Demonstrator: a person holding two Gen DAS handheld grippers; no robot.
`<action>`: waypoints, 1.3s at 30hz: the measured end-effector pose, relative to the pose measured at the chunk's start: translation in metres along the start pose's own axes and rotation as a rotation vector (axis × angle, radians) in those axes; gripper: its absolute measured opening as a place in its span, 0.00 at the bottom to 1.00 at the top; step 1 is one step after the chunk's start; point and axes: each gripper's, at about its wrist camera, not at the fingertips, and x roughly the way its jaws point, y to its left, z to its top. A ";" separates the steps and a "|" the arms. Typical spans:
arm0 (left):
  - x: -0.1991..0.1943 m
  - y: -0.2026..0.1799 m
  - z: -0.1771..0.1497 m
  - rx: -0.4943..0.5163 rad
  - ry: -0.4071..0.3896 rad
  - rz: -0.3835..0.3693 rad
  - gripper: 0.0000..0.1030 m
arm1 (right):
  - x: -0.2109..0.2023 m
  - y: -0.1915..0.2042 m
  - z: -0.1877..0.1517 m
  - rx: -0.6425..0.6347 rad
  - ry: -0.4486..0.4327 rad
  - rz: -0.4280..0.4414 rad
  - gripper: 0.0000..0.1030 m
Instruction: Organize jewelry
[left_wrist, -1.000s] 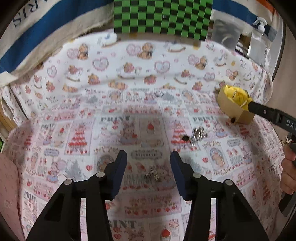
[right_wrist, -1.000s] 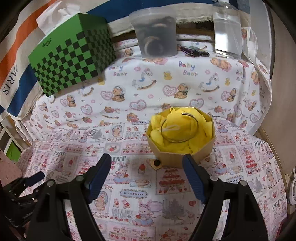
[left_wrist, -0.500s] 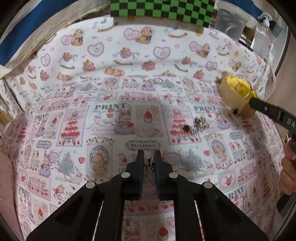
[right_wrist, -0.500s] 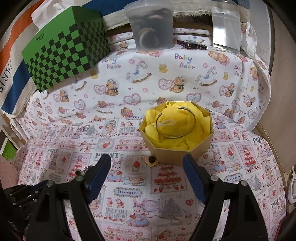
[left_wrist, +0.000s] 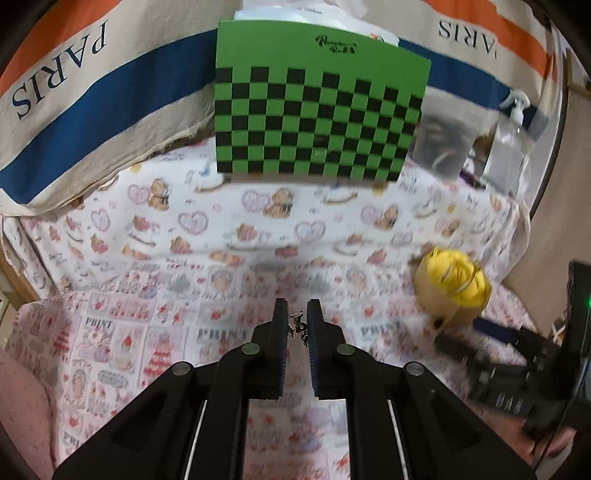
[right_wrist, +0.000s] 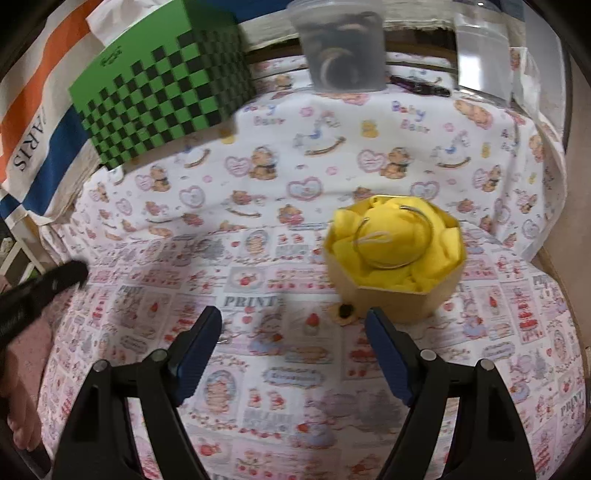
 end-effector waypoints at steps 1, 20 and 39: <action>0.003 0.002 0.000 -0.012 -0.008 -0.009 0.09 | 0.001 0.004 0.000 -0.011 0.010 0.020 0.76; 0.018 0.047 -0.016 -0.125 -0.023 0.093 0.09 | 0.064 0.071 0.006 -0.117 0.216 0.041 0.34; 0.000 0.035 -0.015 -0.049 -0.082 0.152 0.07 | 0.059 0.066 0.008 -0.121 0.172 0.013 0.19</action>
